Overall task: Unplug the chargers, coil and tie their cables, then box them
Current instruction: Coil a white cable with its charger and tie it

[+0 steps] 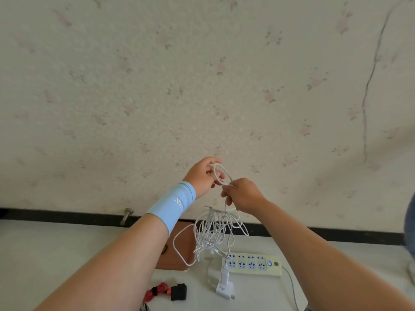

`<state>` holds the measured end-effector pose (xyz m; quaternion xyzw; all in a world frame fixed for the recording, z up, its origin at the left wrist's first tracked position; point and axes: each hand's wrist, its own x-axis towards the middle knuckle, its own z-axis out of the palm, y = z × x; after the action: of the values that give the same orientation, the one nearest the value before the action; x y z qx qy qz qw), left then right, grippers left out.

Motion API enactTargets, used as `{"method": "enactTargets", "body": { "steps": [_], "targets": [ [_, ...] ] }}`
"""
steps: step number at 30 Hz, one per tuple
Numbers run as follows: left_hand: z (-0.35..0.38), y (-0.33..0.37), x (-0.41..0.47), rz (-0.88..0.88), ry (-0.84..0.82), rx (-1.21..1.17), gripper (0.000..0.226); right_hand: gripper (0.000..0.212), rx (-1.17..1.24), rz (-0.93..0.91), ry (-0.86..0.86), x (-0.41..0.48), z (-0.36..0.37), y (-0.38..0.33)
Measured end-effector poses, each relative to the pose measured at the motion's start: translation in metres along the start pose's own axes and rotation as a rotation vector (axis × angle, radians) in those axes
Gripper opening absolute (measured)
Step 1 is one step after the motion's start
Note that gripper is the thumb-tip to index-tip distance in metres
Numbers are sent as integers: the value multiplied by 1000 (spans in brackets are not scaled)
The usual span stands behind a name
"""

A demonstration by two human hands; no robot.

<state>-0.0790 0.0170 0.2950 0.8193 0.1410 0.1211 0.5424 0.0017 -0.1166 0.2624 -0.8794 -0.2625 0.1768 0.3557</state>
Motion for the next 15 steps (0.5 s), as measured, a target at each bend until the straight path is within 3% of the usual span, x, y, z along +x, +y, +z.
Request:
{"method": "enactTargets", "body": {
  "steps": [2,6,8,11,15],
  "targets": [
    [-1,-14,2,-60,-50,156,37,38,117,12,73,1,-2,-2],
    [15,-33,-1,-159,-349,575,38,42,319,-42,165,-1,-8,-10],
    [26,-40,0,-166,-442,672,48,42,434,-86,165,-5,-10,-14],
    [42,-47,3,-155,-399,625,50,42,672,-123,148,-12,-18,-21],
    [59,-46,12,-146,-336,606,22,41,828,-139,155,-15,-29,-22]
  ]
}}
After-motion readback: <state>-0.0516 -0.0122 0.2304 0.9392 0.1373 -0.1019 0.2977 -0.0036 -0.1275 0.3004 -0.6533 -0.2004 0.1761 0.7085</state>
